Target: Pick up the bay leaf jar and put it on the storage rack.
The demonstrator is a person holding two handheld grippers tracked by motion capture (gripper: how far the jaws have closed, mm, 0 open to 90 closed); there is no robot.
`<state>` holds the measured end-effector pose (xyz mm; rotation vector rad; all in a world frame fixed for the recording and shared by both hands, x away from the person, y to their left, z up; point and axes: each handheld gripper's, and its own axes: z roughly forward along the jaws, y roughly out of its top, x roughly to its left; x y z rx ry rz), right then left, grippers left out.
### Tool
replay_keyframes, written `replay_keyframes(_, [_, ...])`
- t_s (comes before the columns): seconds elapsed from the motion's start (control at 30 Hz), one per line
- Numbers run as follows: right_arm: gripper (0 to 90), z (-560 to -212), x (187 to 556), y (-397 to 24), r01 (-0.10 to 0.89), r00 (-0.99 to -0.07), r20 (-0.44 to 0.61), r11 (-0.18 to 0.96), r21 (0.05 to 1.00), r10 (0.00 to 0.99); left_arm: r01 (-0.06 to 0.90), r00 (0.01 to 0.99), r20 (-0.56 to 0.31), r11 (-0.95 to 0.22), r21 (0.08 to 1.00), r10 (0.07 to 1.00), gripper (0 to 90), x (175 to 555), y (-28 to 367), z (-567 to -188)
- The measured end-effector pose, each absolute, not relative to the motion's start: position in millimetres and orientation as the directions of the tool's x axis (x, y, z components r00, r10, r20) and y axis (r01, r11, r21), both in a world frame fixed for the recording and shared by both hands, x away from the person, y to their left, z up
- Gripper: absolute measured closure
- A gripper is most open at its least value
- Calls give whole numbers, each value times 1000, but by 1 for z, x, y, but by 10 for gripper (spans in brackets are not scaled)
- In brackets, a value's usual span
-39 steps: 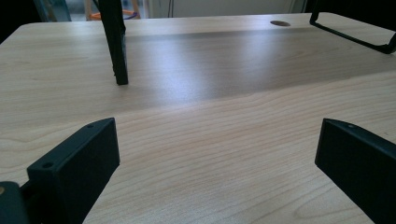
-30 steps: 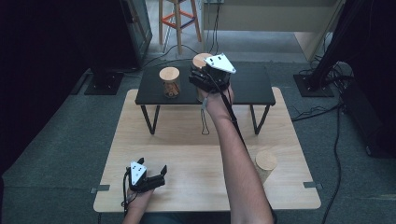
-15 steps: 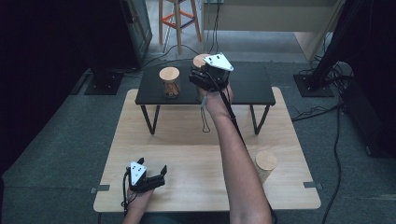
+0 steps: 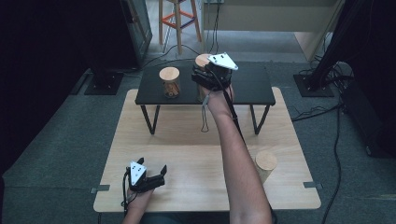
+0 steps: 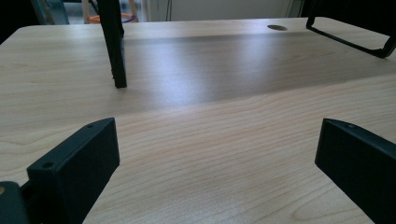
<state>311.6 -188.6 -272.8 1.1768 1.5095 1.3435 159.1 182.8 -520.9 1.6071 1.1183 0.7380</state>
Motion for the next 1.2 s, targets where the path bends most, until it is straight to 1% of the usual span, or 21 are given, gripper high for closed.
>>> replay_keyframes(0.13, [237, -273, 312, -190, 136, -270, 23, 15, 991, 963, 311, 385, -57, -71, 948, 921, 0, 159, 183, -521])
replay_keyframes(0.3, [201, -274, 316, -190, 149, -274, 25, 17, 989, 961, 311, 382, -59, -68, 948, 922, 0, 159, 182, -521])
replay_keyframes(0.43, [97, -278, 316, -191, 135, -290, 38, 2, 991, 956, 311, 384, -56, -71, 948, 922, 0, 159, 182, -521])
replay_keyframes(0.5, [0, -280, 315, -192, 115, -300, 40, -6, 993, 953, 311, 383, -58, -69, 948, 922, 0, 159, 182, -521])
replay_keyframes(0.6, [0, -281, 310, -187, 95, -277, 33, -7, 995, 960, 309, 383, -57, -69, 949, 922, 0, 159, 182, -521])
replay_keyframes(0.7, [0, -280, 307, -187, 90, -276, 40, -16, 996, 960, 310, 383, -56, -71, 948, 922, 0, 159, 182, -521])
replay_keyframes(1.1, [0, -279, 283, -195, 73, -297, 45, -24, 997, 954, 305, 381, -40, -85, 949, 924, 0, 158, 180, -521])
replay_keyframes(1.2, [0, -279, 274, -197, 68, -303, 29, -9, 998, 953, 307, 379, -42, -83, 948, 924, 0, 158, 180, -520])
